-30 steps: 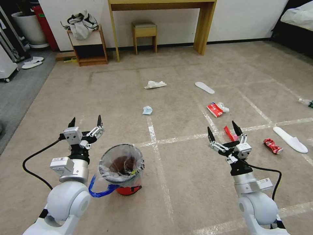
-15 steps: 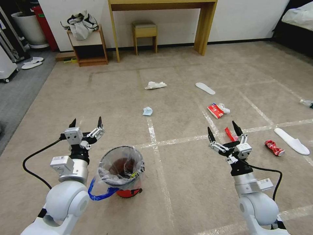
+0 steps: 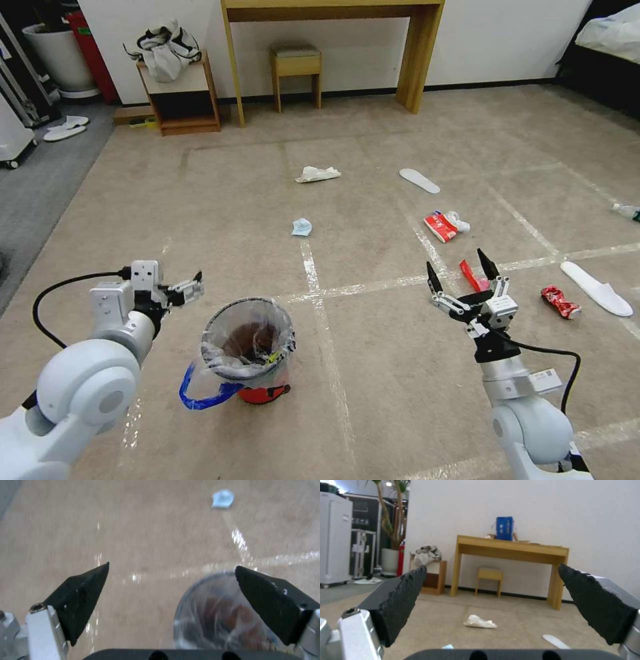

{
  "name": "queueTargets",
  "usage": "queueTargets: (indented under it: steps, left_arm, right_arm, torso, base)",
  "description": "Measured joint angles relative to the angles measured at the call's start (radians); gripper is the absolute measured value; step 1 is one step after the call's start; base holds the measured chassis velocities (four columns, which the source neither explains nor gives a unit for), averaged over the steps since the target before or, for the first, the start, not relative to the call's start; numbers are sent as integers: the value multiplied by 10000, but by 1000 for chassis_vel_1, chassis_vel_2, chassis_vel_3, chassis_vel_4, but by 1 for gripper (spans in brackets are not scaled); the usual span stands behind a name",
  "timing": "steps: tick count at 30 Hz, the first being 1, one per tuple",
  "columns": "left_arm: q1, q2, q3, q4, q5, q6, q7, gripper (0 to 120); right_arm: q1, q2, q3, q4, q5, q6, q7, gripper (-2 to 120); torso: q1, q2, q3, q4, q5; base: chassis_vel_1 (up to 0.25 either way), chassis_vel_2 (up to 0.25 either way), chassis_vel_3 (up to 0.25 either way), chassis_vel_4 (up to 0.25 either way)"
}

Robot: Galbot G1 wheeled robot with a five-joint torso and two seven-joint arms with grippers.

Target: Pick up the trash bin and place the garbage on the floor into it.

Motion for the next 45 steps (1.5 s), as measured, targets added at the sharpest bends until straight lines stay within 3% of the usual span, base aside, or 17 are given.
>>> queueTargets:
  steps: [1,3,7,9,12,19,21,30,38,45]
  left_arm:
    - [0,0,0,0,0,0,0,100]
    - [-205,123,-35,111,-1194,255,-582,100]
    - [-501,149,-27,388,-2088,606,-947,100]
    - [-701,84,36,522,-3359,848,-1708,100]
    - [-762,-3,168,803,-4013,909,-2131,100]
    - [-1405,-275,689,1634,-4572,912,-2319,100]
    - [-1935,-419,1178,2094,-4722,912,-2395,100]
    - [-3144,-894,2383,3149,-4827,903,-2481,100]
    - [-4459,-1228,3583,4160,-5229,882,-2941,100]
    - [-5130,-1443,4022,4853,-5477,874,-3363,100]
  right_arm:
    - [0,0,0,0,0,0,0,100]
    - [73,-79,-156,-93,-25,-10,10,100]
    - [67,-93,-181,-166,-87,1,19,100]
    - [60,-94,-194,-208,-116,11,31,100]
    - [71,-109,-247,-273,-136,21,44,100]
    - [68,-113,-287,-336,-188,29,64,100]
    - [66,-102,-296,-355,-226,31,85,100]
    - [36,-51,-291,-497,-256,138,90,100]
    - [68,-23,-283,-612,-238,226,104,100]
    - [43,6,-270,-659,-243,332,105,100]
  torso:
    - [0,0,0,0,0]
    - [0,0,0,1,2]
    - [1,1,0,-1,2]
    - [0,0,0,-2,1]
    - [0,0,0,0,2]
    - [0,0,0,0,1]
    - [0,0,1,-1,2]
    - [0,0,1,-2,2]
    - [1,0,1,0,2]
    - [1,0,1,-1,2]
  base:
    - [0,0,0,0]
    - [0,0,0,0]
    - [0,0,0,0]
    - [0,0,0,0]
    - [0,0,0,0]
    - [0,0,0,0]
    - [0,0,0,0]
    - [0,0,0,0]
    - [0,0,0,0]
    - [0,0,0,0]
